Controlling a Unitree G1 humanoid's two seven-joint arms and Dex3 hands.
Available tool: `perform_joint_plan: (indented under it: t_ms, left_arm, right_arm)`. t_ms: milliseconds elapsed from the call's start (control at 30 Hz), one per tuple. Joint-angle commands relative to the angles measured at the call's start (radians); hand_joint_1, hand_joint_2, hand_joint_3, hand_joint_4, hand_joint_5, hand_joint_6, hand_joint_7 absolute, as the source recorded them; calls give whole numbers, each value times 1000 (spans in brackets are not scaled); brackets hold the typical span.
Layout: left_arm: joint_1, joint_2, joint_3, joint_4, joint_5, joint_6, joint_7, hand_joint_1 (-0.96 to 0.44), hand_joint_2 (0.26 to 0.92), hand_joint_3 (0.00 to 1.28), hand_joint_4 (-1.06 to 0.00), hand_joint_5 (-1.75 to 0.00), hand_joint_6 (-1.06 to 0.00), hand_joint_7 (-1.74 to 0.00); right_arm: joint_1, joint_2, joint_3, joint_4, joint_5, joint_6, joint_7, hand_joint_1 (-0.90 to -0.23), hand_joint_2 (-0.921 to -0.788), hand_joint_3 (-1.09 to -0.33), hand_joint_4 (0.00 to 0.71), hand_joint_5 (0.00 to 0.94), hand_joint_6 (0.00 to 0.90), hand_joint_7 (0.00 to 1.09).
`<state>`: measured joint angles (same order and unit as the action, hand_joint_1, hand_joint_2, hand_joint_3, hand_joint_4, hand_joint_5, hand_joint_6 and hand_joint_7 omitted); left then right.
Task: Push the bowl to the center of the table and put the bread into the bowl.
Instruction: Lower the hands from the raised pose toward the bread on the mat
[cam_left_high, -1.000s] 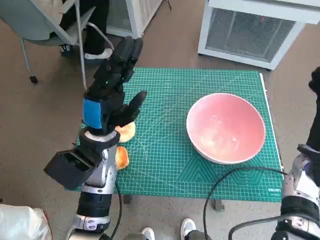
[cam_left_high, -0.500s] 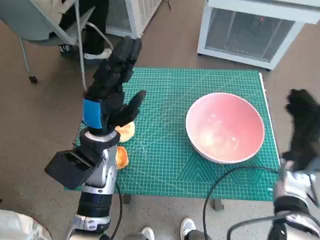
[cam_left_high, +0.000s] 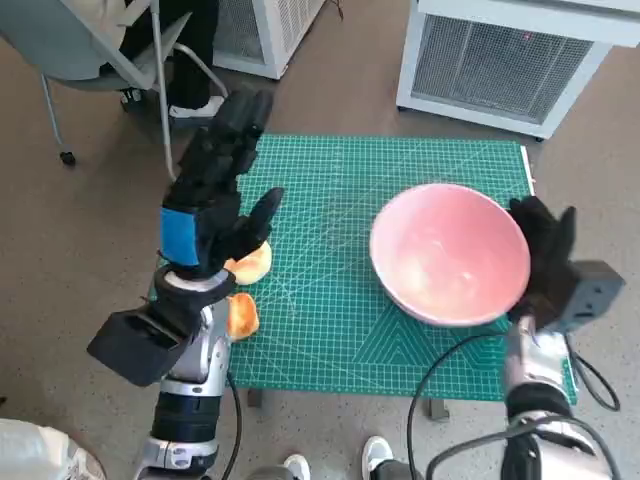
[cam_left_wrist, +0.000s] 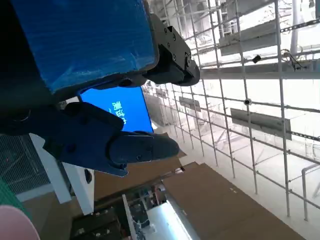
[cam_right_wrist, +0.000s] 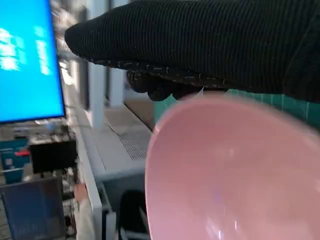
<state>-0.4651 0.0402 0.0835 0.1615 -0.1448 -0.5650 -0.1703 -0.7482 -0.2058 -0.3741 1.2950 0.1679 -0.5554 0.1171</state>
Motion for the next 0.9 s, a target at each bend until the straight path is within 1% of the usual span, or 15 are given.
perform_joint_plan:
  t_ms: [33,167,233,400,500,767,900]
  left_arm:
    - [20,12,7,-23,25,-12,15,-438,921,323,-441,-7,-521,-38]
    - [32,16,14,-29,21,-13,16,-437,921,323,-441,-6,-519,-35]
    - [37,17,15,-33,19,-13,16,-434,921,322,-441,-5,-519,-34]
    - [51,18,19,-46,16,-10,21,-429,921,319,-439,-3,-517,-31]
    - [61,16,20,-57,13,-5,23,-429,921,318,-438,-2,-519,-31]
    - [88,21,20,-83,3,5,20,-436,921,314,-436,0,-526,-31]
    - [98,25,22,-92,2,9,20,-440,921,313,-433,0,-527,-30]
  right_arm:
    - [-13,36,-25,16,31,36,27,-486,-921,-893,219,0,148,241]
    - [-35,55,-24,21,23,41,18,-491,-921,-893,219,1,153,237]
    - [-46,61,-16,22,14,42,5,-494,-921,-892,220,1,157,237]
    - [-80,80,14,23,-19,37,-32,-505,-921,-891,222,2,166,239]
    - [-100,90,25,22,-35,41,-50,-505,-921,-895,220,1,167,240]
    - [-154,123,38,27,-37,65,-77,-507,-921,-907,218,0,167,244]
    - [-179,135,42,33,-38,91,-87,-502,-921,-899,221,1,166,246]
